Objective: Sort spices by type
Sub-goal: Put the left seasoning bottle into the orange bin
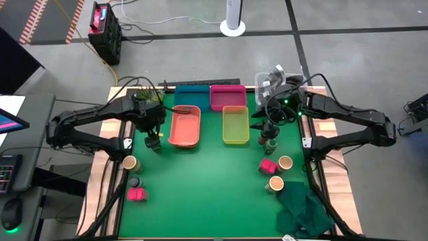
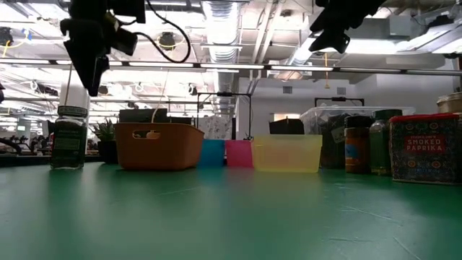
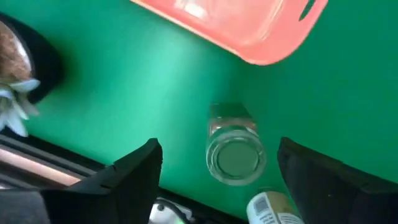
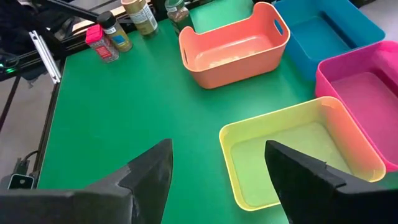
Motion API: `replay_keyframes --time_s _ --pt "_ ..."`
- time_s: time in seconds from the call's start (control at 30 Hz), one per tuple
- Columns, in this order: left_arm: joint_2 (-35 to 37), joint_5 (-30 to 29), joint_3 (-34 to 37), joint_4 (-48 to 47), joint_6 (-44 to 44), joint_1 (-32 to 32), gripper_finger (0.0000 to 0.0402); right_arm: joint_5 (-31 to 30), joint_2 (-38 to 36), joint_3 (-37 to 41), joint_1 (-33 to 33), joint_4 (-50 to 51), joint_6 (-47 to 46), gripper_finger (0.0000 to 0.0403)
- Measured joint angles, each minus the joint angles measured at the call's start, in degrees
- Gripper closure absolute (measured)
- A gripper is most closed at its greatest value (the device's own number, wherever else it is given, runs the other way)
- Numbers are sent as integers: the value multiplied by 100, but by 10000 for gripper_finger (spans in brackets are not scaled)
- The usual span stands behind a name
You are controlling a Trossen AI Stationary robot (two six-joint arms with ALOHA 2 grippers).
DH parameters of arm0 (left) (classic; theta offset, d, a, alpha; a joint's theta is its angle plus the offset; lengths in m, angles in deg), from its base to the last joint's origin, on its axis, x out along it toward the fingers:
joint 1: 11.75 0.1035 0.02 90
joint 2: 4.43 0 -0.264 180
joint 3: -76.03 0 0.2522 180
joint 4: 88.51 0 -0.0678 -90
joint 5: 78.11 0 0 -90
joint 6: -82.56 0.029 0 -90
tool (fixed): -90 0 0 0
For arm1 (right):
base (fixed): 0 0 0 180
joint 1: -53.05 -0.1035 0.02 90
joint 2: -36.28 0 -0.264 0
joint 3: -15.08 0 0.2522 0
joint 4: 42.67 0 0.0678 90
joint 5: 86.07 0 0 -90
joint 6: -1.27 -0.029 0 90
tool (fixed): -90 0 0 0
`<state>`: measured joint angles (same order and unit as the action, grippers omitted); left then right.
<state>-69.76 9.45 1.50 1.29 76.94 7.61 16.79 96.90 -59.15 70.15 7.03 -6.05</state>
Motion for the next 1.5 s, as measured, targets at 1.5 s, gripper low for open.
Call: replay_keyframes --time_s 1.5 --pt "221 -837 1288 515 3873 -372 95 -284 52 0 -458 -291 -615 121"
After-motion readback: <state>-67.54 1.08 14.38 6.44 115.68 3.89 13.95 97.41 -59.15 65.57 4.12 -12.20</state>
